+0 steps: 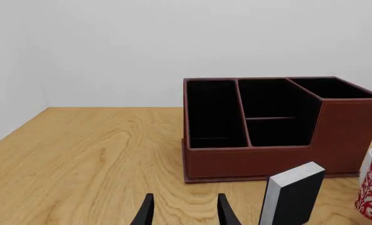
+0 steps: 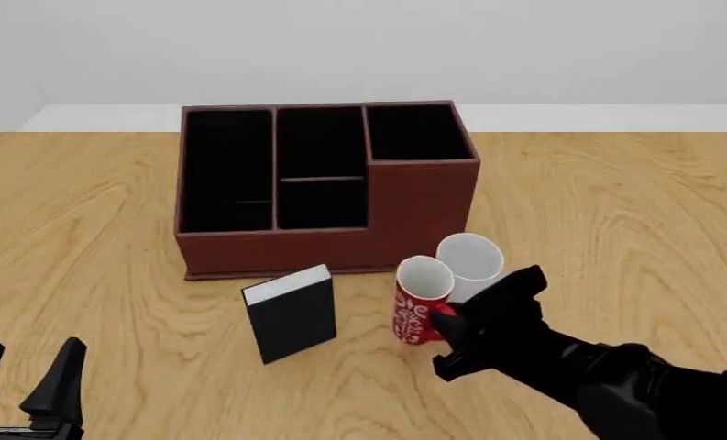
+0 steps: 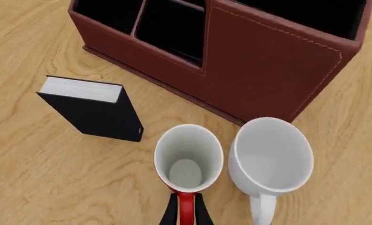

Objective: Pick up the red mug and place it to the right of the caddy.

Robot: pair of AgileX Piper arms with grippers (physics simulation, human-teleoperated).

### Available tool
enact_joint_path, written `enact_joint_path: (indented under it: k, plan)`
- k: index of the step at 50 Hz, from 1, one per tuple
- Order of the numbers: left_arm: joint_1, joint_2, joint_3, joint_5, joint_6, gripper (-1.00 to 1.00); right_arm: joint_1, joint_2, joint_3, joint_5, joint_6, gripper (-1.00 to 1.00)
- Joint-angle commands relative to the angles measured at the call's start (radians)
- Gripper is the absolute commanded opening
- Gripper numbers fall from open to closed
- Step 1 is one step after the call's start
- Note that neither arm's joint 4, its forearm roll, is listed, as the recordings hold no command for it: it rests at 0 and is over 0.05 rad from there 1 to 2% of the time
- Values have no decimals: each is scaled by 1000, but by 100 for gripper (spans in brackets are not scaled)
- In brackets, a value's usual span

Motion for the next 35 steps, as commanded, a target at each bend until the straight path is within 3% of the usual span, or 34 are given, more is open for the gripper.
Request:
enact_joint_path:
  k: [1, 9, 17, 26, 35]
  plan:
    - [0, 0, 0, 0, 0, 100, -8, -200, -57, 147, -23, -100]
    - [0, 0, 0, 0, 0, 100, -37, -393, -178, 339, -51, -100]
    - [0, 0, 0, 0, 0, 100, -112, -477, -300, 444, -69, -100]
    - [0, 0, 0, 0, 0, 100, -250, -471, -419, 478, -92, -100]
    - [0, 0, 0, 0, 0, 100, -363, -360, -472, 414, -107, -100]
